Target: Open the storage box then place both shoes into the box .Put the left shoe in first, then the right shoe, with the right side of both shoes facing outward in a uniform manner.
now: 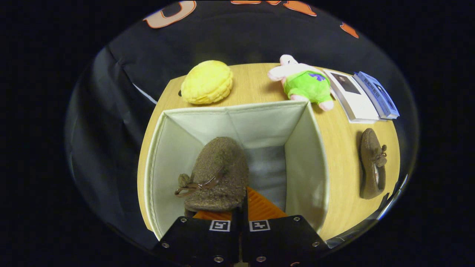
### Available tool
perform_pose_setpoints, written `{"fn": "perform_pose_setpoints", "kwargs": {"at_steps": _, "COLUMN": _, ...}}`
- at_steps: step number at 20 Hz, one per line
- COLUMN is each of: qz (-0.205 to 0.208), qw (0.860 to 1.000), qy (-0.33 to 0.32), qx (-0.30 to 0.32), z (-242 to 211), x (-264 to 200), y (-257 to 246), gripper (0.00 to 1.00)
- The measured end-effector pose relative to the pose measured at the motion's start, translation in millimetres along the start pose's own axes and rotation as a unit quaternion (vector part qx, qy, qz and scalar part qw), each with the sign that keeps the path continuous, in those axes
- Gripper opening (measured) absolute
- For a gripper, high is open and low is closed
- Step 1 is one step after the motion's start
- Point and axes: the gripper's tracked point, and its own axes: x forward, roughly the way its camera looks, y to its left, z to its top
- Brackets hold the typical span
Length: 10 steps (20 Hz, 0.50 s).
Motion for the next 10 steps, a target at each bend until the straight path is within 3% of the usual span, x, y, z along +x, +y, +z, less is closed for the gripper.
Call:
{"fn": "perform_pose_setpoints", "kwargs": {"at_steps": 2, "qz": 0.047, "qw": 0.999, "qy": 0.012, "qx": 0.008, "z": -5, "x": -6, "y": 18, "gripper": 0.18}}
{"fn": "perform_pose_setpoints", "kwargs": {"at_steps": 5, "qz": 0.079, "qw": 0.997, "qy": 0.015, "qx": -0.005, "z": -4, "x": -21, "y": 21, "gripper": 0.58}}
{"fn": "perform_pose_setpoints", "kwargs": {"at_steps": 8, "qz": 0.085, "qw": 0.996, "qy": -0.020, "qx": -0.032, "z": 7, "x": -56, "y": -1, "gripper": 0.68}}
{"fn": "perform_pose_setpoints", "kwargs": {"at_steps": 10, "qz": 0.093, "qw": 0.994, "qy": -0.049, "qx": -0.042, "z": 19, "x": -83, "y": -17, "gripper": 0.81}}
